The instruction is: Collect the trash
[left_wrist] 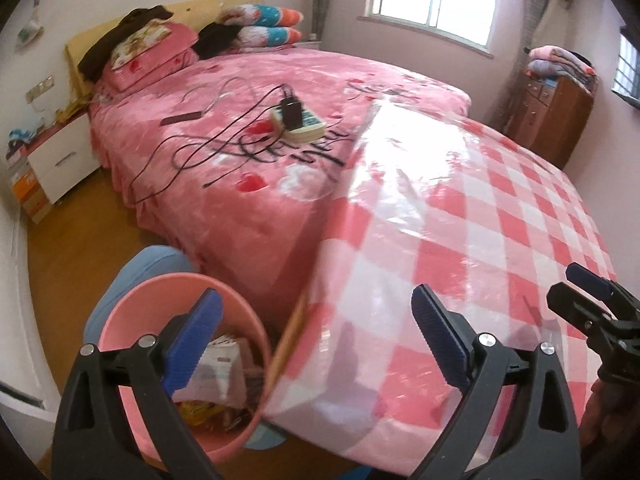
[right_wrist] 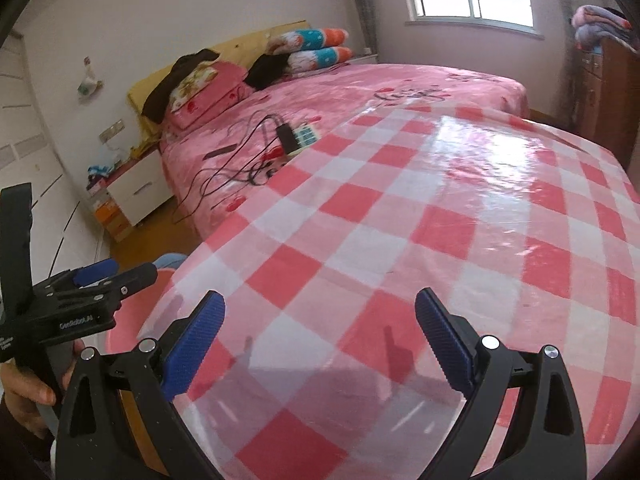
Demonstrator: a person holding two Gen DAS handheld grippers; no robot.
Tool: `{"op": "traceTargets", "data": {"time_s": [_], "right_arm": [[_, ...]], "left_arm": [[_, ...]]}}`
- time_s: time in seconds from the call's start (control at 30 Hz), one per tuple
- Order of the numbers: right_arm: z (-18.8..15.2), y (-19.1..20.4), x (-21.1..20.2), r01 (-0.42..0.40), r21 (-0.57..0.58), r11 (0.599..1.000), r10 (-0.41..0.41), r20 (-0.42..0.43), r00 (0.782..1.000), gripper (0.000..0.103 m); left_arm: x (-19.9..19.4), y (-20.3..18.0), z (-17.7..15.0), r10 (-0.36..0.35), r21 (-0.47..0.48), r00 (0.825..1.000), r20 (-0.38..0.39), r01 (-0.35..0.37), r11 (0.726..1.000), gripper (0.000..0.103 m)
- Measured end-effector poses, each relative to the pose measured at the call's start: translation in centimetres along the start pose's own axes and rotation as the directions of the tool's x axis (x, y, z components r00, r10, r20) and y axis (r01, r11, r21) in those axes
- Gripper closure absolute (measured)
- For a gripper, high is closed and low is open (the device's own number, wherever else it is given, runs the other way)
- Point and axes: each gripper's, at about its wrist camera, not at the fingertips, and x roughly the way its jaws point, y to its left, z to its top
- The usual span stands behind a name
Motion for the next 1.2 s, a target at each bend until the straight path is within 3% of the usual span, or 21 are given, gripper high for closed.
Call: {"op": "traceTargets", "data": {"time_s": [0.27,0.57,1.2], "right_arm": [[0.2,-4.1,-2.3,0.082,0.061,0.995,-0.086,0.06,0.995,0.008],[0.3,-8.0,-4.5,0.188,0.106,0.976,-0.2,0.124,0.972,0.008],[-0.3,-12.1,-8.0,0.326,0.14,0.935,-0.348,0.187,0.919,0.008]], "left_arm": [[-0.2,-4.6,1.0,-0.073,0.066,0.997,0.035,0.071,0.995,0.007],[-0.2,-9.3,1.9,-0.156,0.112,0.986,0.052,0.15,0.982,0.006],[-0.3,-16.2,2.8,-0.224,0.167,0.972,0.073,0.209,0.963,0.005]]}}
